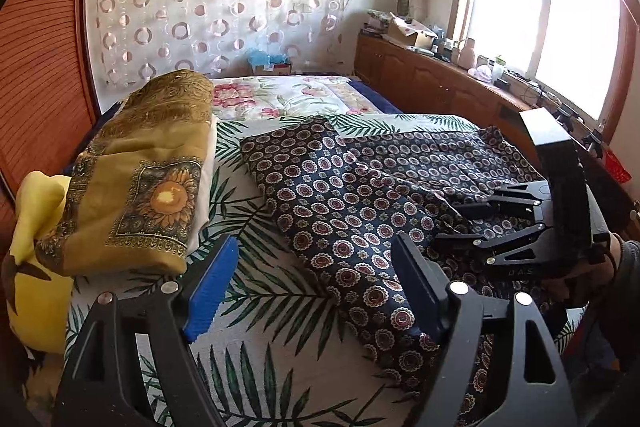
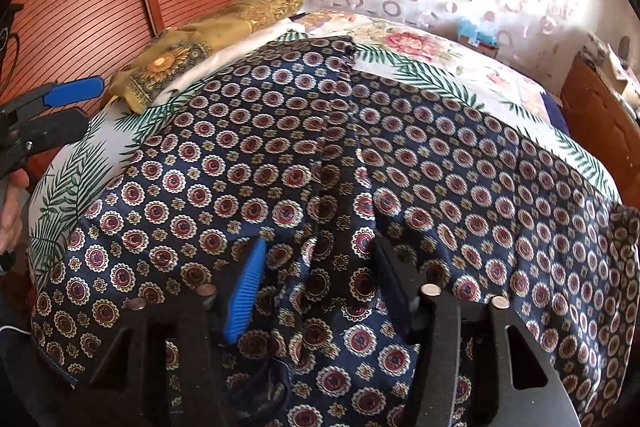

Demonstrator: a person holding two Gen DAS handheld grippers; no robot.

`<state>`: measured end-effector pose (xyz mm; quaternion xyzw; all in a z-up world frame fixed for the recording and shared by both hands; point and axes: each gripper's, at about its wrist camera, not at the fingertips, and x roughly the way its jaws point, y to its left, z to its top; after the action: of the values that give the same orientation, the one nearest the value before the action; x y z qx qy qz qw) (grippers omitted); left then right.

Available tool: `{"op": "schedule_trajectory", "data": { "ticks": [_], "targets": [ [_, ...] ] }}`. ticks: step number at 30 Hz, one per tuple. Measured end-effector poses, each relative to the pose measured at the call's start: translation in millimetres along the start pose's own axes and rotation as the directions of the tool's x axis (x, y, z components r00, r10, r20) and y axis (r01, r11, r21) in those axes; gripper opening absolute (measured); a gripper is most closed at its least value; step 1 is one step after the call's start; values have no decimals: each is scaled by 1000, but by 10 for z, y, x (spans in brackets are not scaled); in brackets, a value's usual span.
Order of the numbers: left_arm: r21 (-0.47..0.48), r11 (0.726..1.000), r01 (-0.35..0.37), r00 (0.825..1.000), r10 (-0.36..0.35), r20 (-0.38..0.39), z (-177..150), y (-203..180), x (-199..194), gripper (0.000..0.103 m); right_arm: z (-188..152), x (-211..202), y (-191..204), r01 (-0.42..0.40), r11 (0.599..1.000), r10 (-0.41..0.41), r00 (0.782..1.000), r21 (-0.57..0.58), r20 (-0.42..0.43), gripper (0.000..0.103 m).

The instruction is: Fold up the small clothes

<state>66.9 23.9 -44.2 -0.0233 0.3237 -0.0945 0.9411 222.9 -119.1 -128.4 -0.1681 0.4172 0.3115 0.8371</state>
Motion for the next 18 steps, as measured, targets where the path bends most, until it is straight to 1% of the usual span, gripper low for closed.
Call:
{"op": "schedule_trajectory", "data": {
  "ticks": [1,2,3,6,13,18],
  "targets": [
    [-1,1000,-2,1000,2,3,4,4,-5,79,2,23,22,-8,1000,8,1000,-8,4,41],
    [-2,1000,-3,1000,3,5,3,8,-15,79,5,37,39,-12,1000,12,1000,-17,8,30],
    [-3,1000,-2,1000,2,7,2,11,-19,79,-19,4,109,-11,1000,11,1000,-29,14,17],
    [-3,1000,-1,1000,2,8,2,10,-27,79,-15,-2,219,-2,999,4,1000,-52,26,7],
    [-7,1000,9,1000,-9,9,-16,23,-37,79,-34,-121,302,26,998,-21,996,-58,81,5],
    [-6,1000,10,1000,-10,9,-2,-5,-37,79,-105,-376,302,62,996,-51,988,-68,146,4]
  ]
}}
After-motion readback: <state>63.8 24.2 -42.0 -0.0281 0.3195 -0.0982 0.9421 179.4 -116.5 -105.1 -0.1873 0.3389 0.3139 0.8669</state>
